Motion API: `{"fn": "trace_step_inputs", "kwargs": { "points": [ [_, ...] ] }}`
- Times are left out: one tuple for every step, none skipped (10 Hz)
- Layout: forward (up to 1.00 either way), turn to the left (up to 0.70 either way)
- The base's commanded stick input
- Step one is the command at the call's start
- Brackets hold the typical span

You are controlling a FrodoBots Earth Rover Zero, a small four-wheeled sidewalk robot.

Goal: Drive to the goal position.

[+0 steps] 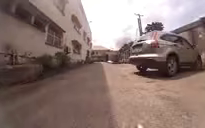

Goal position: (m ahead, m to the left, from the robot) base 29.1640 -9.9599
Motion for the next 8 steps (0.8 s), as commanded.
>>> {"fn": "trace_step_inputs", "kwargs": {
  "points": [
    [0.5,0.01],
    [0.5,0.01],
    [0.5,0.01],
    [0.5,0.01],
    [0.5,0.01],
    [0.5,0.01],
    [0.5,0.01],
    [0.5,0.01]
  ]
}}
